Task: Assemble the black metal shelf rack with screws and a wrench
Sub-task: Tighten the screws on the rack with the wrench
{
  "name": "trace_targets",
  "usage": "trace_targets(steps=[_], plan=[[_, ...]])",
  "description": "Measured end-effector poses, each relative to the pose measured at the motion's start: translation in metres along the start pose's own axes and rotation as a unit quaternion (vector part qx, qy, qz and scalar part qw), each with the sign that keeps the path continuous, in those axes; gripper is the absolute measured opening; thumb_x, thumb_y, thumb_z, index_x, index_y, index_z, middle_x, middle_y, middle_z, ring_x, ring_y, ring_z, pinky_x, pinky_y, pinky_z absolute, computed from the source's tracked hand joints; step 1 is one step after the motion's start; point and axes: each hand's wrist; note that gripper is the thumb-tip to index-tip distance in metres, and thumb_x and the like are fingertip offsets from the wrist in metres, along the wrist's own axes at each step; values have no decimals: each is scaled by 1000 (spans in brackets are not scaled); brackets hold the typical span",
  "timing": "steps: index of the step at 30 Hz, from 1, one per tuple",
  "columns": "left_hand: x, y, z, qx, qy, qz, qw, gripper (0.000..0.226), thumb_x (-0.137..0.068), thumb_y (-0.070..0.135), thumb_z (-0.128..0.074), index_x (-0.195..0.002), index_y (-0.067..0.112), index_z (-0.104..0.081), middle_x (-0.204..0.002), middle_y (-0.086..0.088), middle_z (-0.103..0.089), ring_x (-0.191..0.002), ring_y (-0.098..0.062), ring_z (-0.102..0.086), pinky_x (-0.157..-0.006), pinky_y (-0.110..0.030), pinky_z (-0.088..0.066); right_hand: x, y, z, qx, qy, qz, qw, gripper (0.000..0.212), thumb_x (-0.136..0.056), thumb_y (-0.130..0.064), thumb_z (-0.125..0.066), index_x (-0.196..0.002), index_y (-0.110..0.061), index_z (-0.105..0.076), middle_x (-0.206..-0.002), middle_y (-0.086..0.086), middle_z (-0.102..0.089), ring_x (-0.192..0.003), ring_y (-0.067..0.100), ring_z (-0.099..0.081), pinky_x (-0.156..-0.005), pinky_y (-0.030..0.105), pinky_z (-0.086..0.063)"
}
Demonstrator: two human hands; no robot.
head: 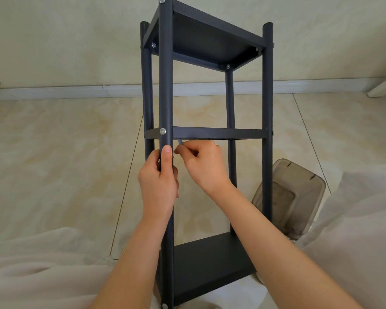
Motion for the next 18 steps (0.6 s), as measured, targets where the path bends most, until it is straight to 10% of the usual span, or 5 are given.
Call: trace_targets(steps=[11, 18], plan=[[0, 2, -1, 0, -7, -7, 1000, 39, -103, 47, -42, -76, 22, -56, -49, 0, -46, -38, -18, -42, -37, -27, -36, -7, 10, -4, 29, -2, 48, 998, 35, -96, -15, -60, -69, 6, -66, -62, 21, -63, -66, 39, -58, -69, 42, -47], [1, 3, -1, -2, -8, -10, 1000, 40, -102, 49, -42, -76, 21, -55, -50, -1, -47, -38, -19, -43, -37, -28, -36, -4, 21, -18, 9, 43, 91, 995, 29, -97, -10, -60, -74, 4, -71, -64, 10, -69, -56, 5, -62, -62, 27, -52]])
Point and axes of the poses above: each hand's wrist, its own x-axis away from the middle knuckle, its own z-axis out of the back of the hand, y = z × x
